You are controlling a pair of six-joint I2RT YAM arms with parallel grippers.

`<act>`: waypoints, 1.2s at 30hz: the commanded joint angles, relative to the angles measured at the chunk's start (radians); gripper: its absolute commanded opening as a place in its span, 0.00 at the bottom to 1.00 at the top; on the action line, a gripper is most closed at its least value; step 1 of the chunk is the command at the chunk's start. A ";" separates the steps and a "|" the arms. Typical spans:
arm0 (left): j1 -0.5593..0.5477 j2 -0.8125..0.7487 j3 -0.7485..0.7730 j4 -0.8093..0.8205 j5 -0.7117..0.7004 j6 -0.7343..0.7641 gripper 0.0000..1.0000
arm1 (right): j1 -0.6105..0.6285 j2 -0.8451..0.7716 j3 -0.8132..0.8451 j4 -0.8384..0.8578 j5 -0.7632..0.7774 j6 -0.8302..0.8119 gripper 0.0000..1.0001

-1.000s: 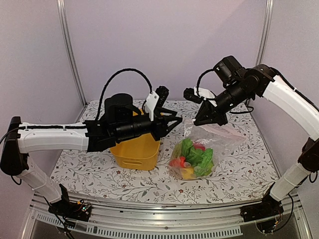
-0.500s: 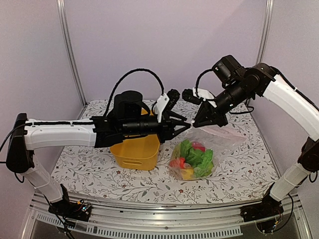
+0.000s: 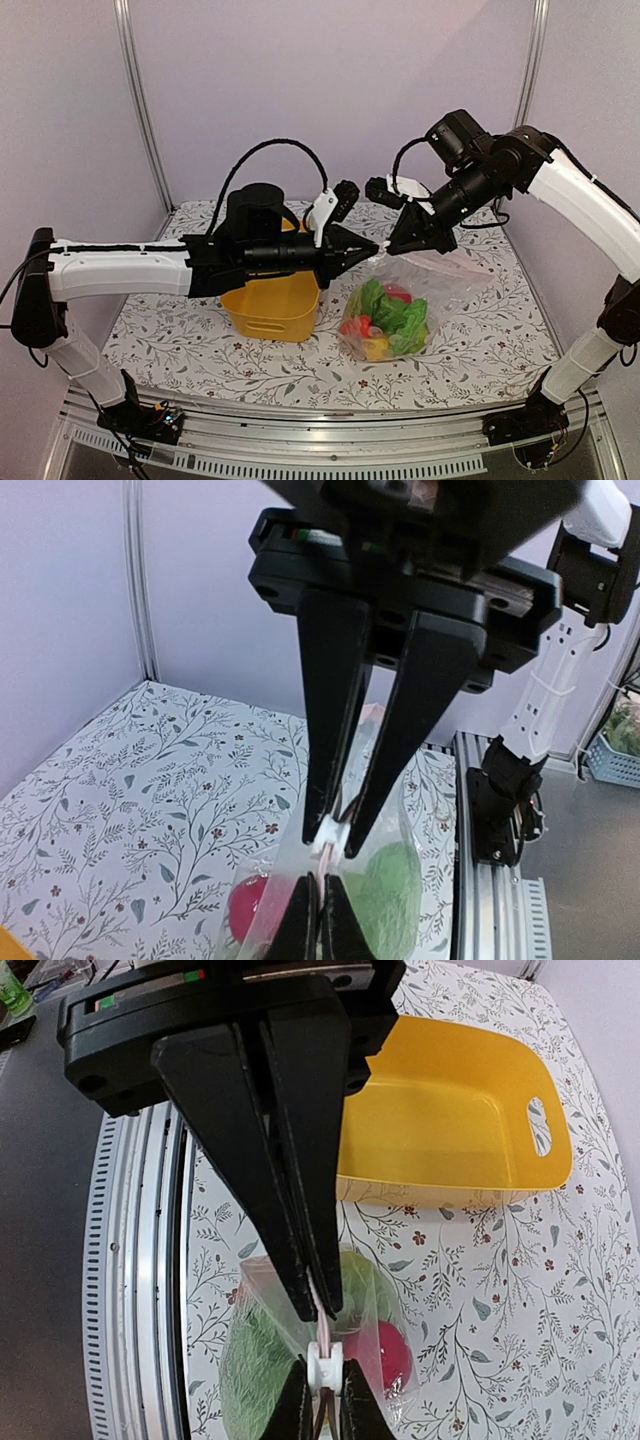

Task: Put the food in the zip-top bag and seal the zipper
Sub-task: Zip the zipper on the zipper food storage bag.

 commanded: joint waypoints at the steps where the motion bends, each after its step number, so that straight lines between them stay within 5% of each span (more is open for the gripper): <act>1: 0.017 -0.069 -0.051 0.052 -0.051 0.002 0.00 | 0.001 0.009 0.013 -0.031 0.018 -0.019 0.06; 16: 0.036 -0.193 -0.159 0.028 -0.119 -0.004 0.00 | -0.078 -0.018 0.002 -0.134 0.049 -0.078 0.06; 36: 0.065 -0.229 -0.193 0.023 -0.146 -0.006 0.00 | -0.299 -0.172 -0.211 -0.187 0.092 -0.210 0.07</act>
